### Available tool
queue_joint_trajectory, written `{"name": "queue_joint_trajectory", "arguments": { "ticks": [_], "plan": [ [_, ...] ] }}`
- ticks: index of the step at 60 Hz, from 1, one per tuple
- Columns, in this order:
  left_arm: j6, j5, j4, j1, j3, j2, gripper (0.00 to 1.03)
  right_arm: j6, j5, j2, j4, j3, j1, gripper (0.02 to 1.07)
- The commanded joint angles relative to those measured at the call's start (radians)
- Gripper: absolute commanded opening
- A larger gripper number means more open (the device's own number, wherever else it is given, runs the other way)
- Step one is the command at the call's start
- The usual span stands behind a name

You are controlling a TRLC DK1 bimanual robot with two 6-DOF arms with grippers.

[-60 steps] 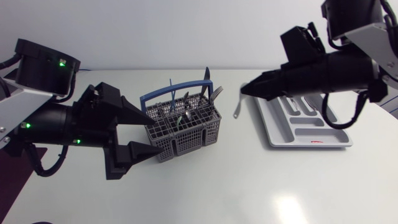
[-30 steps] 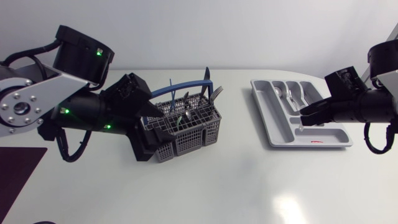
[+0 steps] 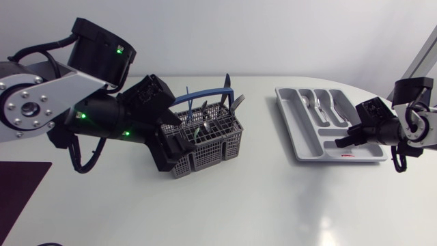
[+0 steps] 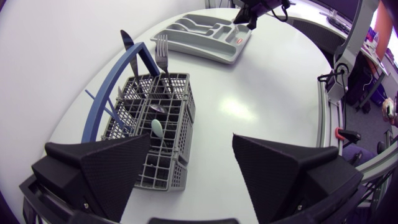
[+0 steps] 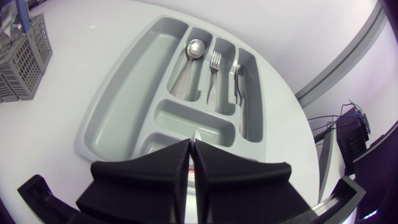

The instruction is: Unload the cutlery basket into the drawer organizer.

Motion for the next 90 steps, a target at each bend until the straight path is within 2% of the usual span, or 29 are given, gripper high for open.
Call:
{"name": "queue_joint_trajectory", "arguments": {
  "ticks": [1, 15, 17, 23, 29, 37, 56, 70, 76, 77, 80, 90],
  "plan": [
    [-0.02, -0.009, -0.014, -0.004, 0.028, 0.011, 0.96, -0.041, 0.034, 0.067, 0.061, -0.04, -0.007, 0.1],
    [-0.02, -0.011, -0.019, -0.004, 0.023, 0.001, 0.96, -0.058, 0.12, 0.15, 0.165, -0.051, 0.018, 0.14],
    [-0.02, -0.011, -0.02, -0.004, 0.025, 0.001, 0.96, -0.058, 0.129, 0.15, 0.174, -0.053, 0.022, 0.2],
    [-0.02, -0.012, -0.025, -0.002, 0.03, 0.0, 0.96, -0.055, 0.133, 0.144, 0.181, -0.056, 0.027, 0.5],
    [-0.02, -0.014, -0.027, -0.002, 0.028, -0.002, 0.96, -0.047, 0.135, 0.124, 0.162, -0.051, 0.031, 0.74],
    [-0.019, -0.014, -0.027, 0.002, 0.016, -0.006, 0.96, -0.01, 0.132, 0.049, 0.095, -0.043, 0.048, 0.88],
    [-0.014, -0.016, -0.027, 0.033, -0.019, -0.051, 0.96, 0.129, 0.08, -0.201, -0.169, 0.003, 0.16, 0.92],
    [-0.014, -0.016, -0.03, 0.036, -0.061, -0.095, 0.96, 0.332, 0.018, -0.326, -0.379, 0.09, 0.355, 0.95],
    [-0.014, -0.016, -0.036, 0.044, -0.075, -0.121, 0.96, 0.349, -0.032, -0.293, -0.537, 0.174, 0.466, 1.0],
    [-0.014, -0.016, -0.039, 0.048, -0.082, -0.132, 0.96, 0.378, -0.068, -0.273, -0.576, 0.202, 0.512, 1.0],
    [-0.013, -0.016, -0.04, 0.053, -0.092, -0.146, 0.96, 0.396, -0.1, -0.263, -0.583, 0.217, 0.552, 1.0],
    [-0.005, -0.014, -0.053, 0.073, -0.116, -0.189, 0.96, 0.445, -0.094, -0.235, -0.585, 0.271, 0.702, 1.02]
  ]
}}
